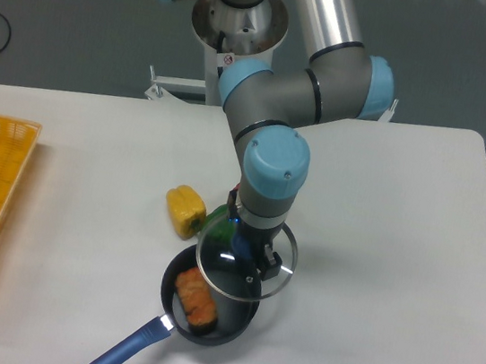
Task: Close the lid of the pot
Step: 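Carry the glass lid over the dark saucepan, then lower the glass lid onto the saucepan rim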
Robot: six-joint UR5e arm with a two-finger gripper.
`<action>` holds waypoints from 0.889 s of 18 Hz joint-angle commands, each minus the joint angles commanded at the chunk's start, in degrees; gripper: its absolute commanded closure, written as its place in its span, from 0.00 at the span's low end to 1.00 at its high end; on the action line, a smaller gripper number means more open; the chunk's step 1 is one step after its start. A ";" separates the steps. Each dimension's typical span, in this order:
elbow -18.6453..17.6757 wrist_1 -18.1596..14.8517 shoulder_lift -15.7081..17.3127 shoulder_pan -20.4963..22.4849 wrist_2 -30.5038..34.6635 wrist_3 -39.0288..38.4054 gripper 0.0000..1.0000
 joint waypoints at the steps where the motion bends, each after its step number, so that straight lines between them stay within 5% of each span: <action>1: 0.09 -0.26 -0.09 -0.18 0.09 -0.35 0.46; 16: 4.48 0.17 -3.07 -2.46 -0.70 -3.60 0.46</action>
